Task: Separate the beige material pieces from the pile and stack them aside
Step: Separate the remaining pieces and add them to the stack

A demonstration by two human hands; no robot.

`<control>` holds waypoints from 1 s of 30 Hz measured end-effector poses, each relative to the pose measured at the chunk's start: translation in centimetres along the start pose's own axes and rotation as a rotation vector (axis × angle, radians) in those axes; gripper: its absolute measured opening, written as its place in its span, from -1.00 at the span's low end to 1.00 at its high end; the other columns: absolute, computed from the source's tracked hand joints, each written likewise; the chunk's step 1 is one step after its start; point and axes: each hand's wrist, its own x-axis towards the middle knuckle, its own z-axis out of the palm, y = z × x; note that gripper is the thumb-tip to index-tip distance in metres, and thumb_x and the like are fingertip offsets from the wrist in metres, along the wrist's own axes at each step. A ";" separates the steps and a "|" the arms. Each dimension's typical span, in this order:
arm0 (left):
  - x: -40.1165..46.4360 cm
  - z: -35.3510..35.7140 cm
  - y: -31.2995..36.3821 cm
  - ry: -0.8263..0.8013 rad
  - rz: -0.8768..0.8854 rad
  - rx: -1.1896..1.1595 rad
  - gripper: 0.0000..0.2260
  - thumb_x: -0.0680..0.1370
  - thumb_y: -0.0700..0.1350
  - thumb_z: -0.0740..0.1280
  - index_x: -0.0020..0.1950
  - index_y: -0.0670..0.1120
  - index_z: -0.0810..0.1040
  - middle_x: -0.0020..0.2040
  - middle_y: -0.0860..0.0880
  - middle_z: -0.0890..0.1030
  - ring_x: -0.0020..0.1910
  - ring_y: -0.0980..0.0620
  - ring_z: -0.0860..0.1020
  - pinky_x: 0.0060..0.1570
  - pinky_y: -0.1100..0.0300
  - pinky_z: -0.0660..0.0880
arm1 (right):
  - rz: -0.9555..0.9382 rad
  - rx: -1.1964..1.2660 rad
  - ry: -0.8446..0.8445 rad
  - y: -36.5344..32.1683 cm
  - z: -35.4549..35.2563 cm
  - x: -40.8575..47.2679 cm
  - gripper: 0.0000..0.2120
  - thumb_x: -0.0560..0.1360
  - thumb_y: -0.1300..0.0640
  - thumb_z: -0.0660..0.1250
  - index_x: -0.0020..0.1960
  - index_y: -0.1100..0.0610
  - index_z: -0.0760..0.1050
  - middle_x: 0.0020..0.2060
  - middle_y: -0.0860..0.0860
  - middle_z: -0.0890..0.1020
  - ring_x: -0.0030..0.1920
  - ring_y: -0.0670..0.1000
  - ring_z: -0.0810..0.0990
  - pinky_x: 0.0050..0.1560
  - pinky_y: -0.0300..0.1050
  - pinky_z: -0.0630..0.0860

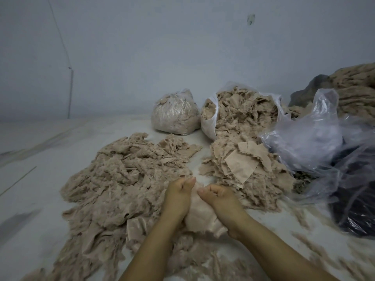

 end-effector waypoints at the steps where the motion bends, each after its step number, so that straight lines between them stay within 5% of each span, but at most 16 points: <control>1: 0.1 0.0 -0.1 0.026 -0.012 -0.024 -0.64 0.60 -0.06 0.24 -0.41 -0.05 0.36 -0.48 0.02 0.41 -0.45 0.06 0.37 -0.42 0.21 0.33 | -0.002 0.025 0.001 0.0 0.1 -0.1 -0.76 0.56 0.11 0.32 -0.27 0.15 0.49 -0.33 0.18 0.48 -0.27 0.11 0.39 -0.20 -0.01 0.32; 6: 2.0 -3.1 -1.0 0.345 -0.232 -0.159 -0.68 0.64 -0.09 0.17 -0.29 -0.11 0.48 -0.49 0.08 0.40 -0.59 0.18 0.35 -0.58 0.34 0.29 | -0.021 0.078 0.033 0.0 -0.9 -0.6 -0.70 0.53 0.12 0.34 -0.38 0.08 0.46 -0.36 0.14 0.40 -0.30 0.10 0.33 -0.25 -0.06 0.27; 9: 1.7 -3.6 -0.8 0.081 -0.250 -0.213 -0.69 0.65 -0.04 0.16 -0.22 -0.14 0.49 -0.54 0.02 0.41 -0.58 0.11 0.37 -0.56 0.30 0.30 | -0.015 0.115 0.053 -0.3 -1.6 -0.2 -0.68 0.53 0.13 0.35 -0.41 0.07 0.47 -0.42 0.08 0.45 -0.36 0.06 0.39 -0.29 -0.12 0.33; 13: 0.6 -1.5 0.4 -0.129 -0.173 -0.252 -0.57 0.65 0.09 0.06 -0.07 -0.09 0.65 -0.20 -0.04 0.70 -0.18 0.01 0.66 -0.20 0.19 0.56 | -0.042 0.157 0.043 -0.5 -0.8 0.7 -0.77 0.52 0.12 0.36 -0.30 0.12 0.59 -0.34 0.06 0.59 -0.26 0.02 0.53 -0.17 -0.07 0.46; 17: 0.5 0.4 0.1 0.151 0.030 0.068 -0.60 0.66 -0.08 0.08 -0.16 -0.25 0.60 -0.28 -0.06 0.59 -0.25 -0.01 0.54 -0.37 0.34 0.38 | -0.069 0.184 0.149 -0.9 -0.2 1.9 -0.85 0.51 0.12 0.38 -0.14 0.20 0.63 -0.17 0.25 0.66 -0.15 0.14 0.59 0.01 0.11 0.54; 21: 2.0 -1.1 0.3 0.251 0.021 0.095 -0.63 0.65 -0.08 0.13 -0.34 -0.11 0.46 -0.37 -0.03 0.47 -0.31 -0.01 0.42 -0.44 0.45 0.28 | -0.150 0.040 0.212 -1.1 -0.8 2.7 -0.77 0.50 0.11 0.39 -0.26 0.22 0.60 -0.38 0.11 0.57 -0.32 0.06 0.49 -0.25 -0.04 0.44; 24: 2.0 -1.7 0.7 0.201 -0.137 -0.158 -0.67 0.63 -0.06 0.18 -0.27 -0.17 0.52 -0.38 -0.04 0.56 -0.38 0.04 0.52 -0.43 0.28 0.40 | -0.144 0.021 0.202 -1.0 -0.9 2.7 -0.80 0.50 0.13 0.40 -0.29 0.14 0.63 -0.39 0.02 0.59 -0.33 0.00 0.50 -0.25 -0.12 0.42; 30: 1.9 -2.8 0.8 0.014 -0.367 -0.518 -0.69 0.60 -0.04 0.24 -0.31 -0.12 0.49 -0.52 -0.03 0.49 -0.63 0.07 0.44 -0.62 0.33 0.35 | -0.146 0.015 0.177 -1.3 -0.9 2.9 -0.77 0.49 0.13 0.40 -0.35 0.07 0.62 -0.45 -0.06 0.58 -0.41 -0.08 0.49 -0.34 -0.21 0.41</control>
